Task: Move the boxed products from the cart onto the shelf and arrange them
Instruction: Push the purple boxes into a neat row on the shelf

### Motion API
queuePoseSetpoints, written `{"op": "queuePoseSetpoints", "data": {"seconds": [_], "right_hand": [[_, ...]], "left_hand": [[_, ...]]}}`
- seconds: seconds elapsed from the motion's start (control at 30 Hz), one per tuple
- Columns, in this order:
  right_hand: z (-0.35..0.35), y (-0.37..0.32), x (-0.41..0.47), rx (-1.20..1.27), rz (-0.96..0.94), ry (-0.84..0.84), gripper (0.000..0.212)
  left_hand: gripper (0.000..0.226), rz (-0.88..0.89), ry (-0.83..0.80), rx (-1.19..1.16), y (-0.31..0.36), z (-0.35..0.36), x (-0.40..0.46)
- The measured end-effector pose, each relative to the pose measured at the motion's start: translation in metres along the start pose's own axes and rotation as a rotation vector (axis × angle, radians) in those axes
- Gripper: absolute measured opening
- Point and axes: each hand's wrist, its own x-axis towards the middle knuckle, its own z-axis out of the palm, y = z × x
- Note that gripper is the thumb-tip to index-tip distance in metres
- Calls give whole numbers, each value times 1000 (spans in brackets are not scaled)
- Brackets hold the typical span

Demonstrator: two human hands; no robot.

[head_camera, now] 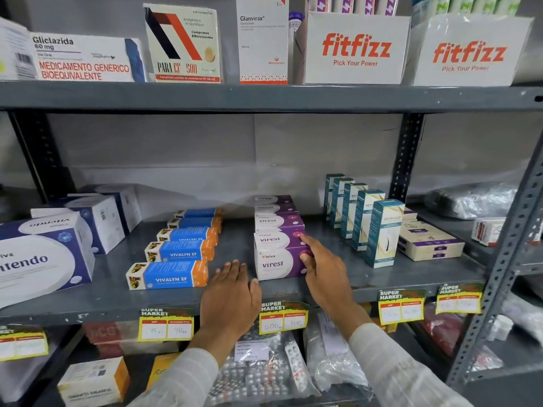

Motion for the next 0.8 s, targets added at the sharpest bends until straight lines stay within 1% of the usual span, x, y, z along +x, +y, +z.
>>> {"op": "queuePoseSetpoints", "data": {"seconds": [0.13,0.2,0.23,0.33,0.37,0.4,0.57,0.7,0.8], "right_hand": [[3,-5,-4,-44,7,56,42],[9,-12,-8,-28,36,68,49],[13,-17,-10,-4,62,63,57],[27,-34,-14,68,143,76,93],[30,-38,-13,80,155,87,101],[33,-42,-12,77,157,94,104],[38,-47,-6,0,165,136,92],[36,-43,-4,33,156,159,81],[29,-37,-3,83,127,114,72]], "left_hand": [[72,-2,6,-1,1,0,0],[71,-3,12,-2,1,0,0],[71,-7,12,-3,1,0,0],[71,-14,12,1,1,0,0],[70,-11,15,4,1,0,0],[69,-10,15,5,1,0,0],[68,-3,14,7,0,0,0],[67,0,13,4,0,1,0],[65,4,-1,1,0,0,0]]}}
